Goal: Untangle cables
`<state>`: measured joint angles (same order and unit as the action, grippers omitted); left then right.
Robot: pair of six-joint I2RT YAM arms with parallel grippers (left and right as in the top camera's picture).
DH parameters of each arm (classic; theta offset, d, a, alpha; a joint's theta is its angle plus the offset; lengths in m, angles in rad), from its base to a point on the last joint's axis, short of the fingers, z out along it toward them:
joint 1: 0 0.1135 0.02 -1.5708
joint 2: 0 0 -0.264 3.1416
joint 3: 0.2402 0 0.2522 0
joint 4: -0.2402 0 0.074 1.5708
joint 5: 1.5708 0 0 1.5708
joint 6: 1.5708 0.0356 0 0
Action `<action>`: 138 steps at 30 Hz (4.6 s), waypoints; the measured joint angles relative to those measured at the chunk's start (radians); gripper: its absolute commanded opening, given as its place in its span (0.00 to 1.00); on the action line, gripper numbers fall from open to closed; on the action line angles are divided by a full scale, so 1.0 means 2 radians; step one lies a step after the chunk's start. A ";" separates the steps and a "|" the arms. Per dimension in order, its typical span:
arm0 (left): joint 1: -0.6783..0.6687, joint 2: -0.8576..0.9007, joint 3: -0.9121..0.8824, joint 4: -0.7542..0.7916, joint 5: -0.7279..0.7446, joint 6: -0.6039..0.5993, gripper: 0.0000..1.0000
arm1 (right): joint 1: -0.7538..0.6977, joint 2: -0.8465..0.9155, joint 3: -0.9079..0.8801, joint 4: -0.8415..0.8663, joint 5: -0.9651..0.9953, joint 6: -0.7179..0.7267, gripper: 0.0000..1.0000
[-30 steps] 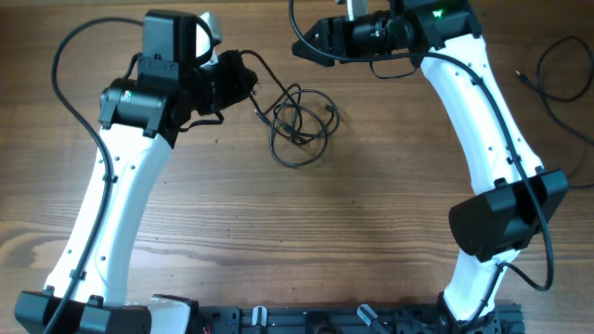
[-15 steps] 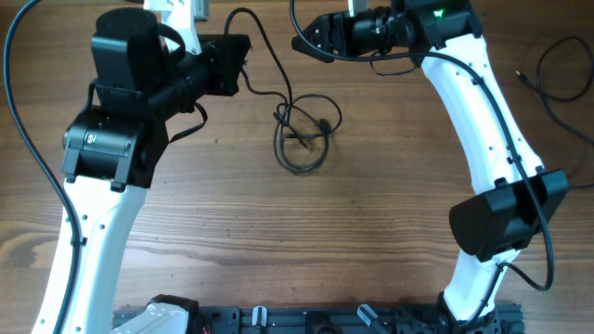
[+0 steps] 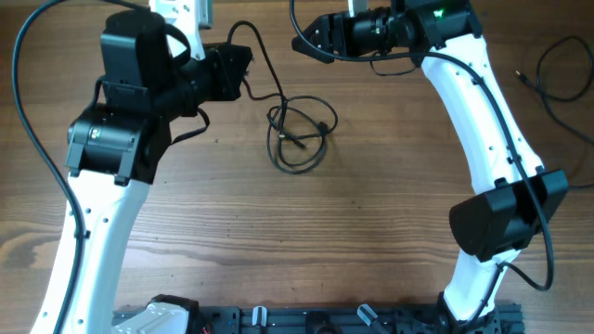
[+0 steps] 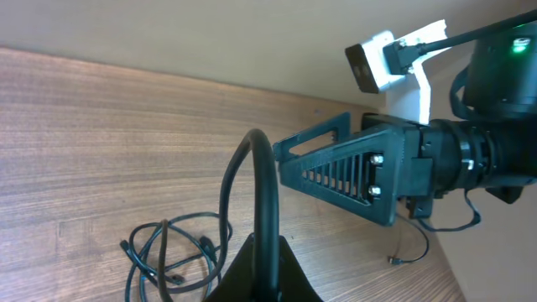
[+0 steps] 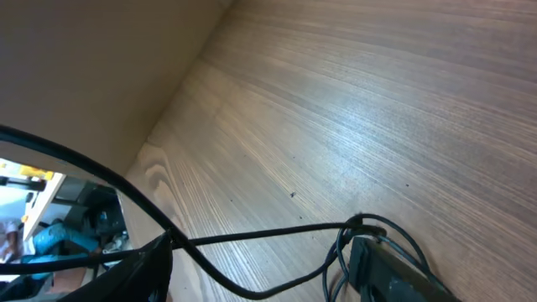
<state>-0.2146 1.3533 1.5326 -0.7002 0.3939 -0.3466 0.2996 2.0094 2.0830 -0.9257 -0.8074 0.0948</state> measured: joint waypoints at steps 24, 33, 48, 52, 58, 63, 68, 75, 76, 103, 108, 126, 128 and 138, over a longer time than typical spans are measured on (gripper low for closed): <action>-0.001 0.043 0.000 0.024 0.028 -0.030 0.04 | 0.000 0.000 0.000 0.016 -0.019 -0.010 0.69; 0.005 0.043 0.000 0.086 0.097 -0.068 0.04 | 0.019 0.000 0.000 0.021 -0.063 -0.088 0.69; 0.031 0.020 0.000 0.166 0.197 -0.163 0.04 | 0.053 0.000 0.000 0.074 -0.020 -0.033 0.13; 0.046 0.019 0.000 0.087 0.132 -0.165 0.48 | 0.039 0.000 0.000 0.062 -0.005 0.000 0.04; 0.053 0.018 0.000 -0.007 -0.010 -0.165 1.00 | 0.007 -0.019 -0.001 0.023 0.056 0.035 0.04; 0.052 0.026 0.000 -0.061 -0.058 -0.149 0.91 | 0.005 -0.077 0.017 0.024 0.076 0.059 0.04; 0.020 0.096 0.000 -0.061 -0.053 -0.124 0.85 | -0.003 -0.140 0.053 0.029 0.079 0.107 0.04; -0.031 0.218 -0.002 -0.029 -0.014 -0.039 0.85 | -0.019 -0.166 0.058 -0.033 0.108 0.140 0.04; -0.033 0.227 -0.002 -0.028 -0.014 -0.036 0.85 | -0.025 -0.166 0.058 -0.032 0.107 0.142 0.04; -0.066 0.301 -0.003 -0.001 -0.010 -0.002 0.82 | -0.207 -0.142 0.306 -0.130 0.220 0.109 0.04; -0.121 0.301 -0.003 -0.021 0.008 -0.026 0.66 | -0.207 -0.127 0.304 -0.146 0.223 0.101 0.04; -0.213 0.320 -0.089 0.117 -0.060 -0.256 0.47 | -0.207 -0.127 0.304 -0.169 0.223 0.080 0.04; -0.220 0.334 -0.089 0.131 -0.064 -0.264 0.40 | -0.207 -0.127 0.304 -0.169 0.223 0.080 0.04; -0.228 0.362 -0.091 0.140 -0.108 -0.271 0.04 | -0.207 -0.127 0.304 -0.176 0.227 0.071 0.04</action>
<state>-0.6704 2.0781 1.3499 -0.4210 0.1780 -0.8886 -0.1150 1.7561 2.6904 -1.2770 -0.3542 0.2359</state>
